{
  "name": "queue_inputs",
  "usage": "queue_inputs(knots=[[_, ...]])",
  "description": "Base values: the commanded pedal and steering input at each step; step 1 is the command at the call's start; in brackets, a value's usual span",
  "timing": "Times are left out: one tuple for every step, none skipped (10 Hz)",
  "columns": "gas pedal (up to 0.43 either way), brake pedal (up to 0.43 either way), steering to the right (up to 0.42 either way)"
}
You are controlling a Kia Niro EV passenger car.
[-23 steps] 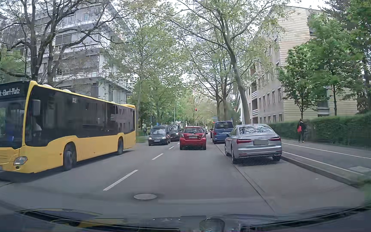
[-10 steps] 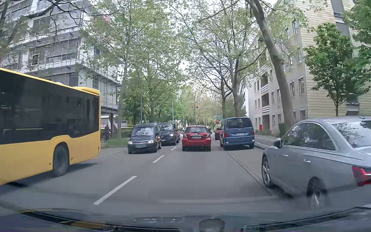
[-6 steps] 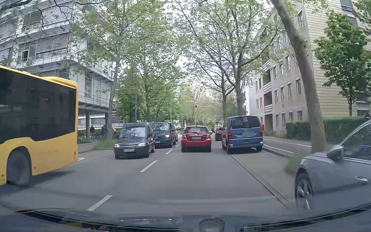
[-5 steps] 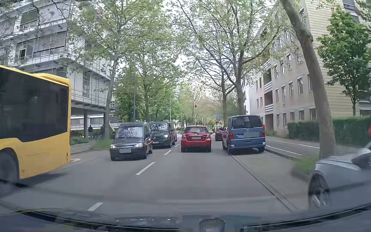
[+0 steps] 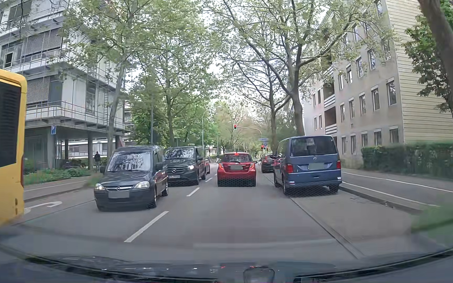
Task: Follow the waypoints while adhering to traffic rules and regulations
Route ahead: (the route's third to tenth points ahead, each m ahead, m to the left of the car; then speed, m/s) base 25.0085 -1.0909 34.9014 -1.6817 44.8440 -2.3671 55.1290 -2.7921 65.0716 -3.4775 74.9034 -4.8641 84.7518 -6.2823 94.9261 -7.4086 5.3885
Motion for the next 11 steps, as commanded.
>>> queue_inputs(knots=[[0.0,0.0,0.011],[0.0,0.0,0.01],[0.0,0.0,0.01],[0.0,0.0,0.009],[0.0,0.0,0.007],[0.0,0.018,0.005],[0.0,0.043,0.003],[0.0,0.073,0.002],[0.0,0.098,0.0],[0.0,0.11,-0.004],[0.0,0.122,-0.01]])
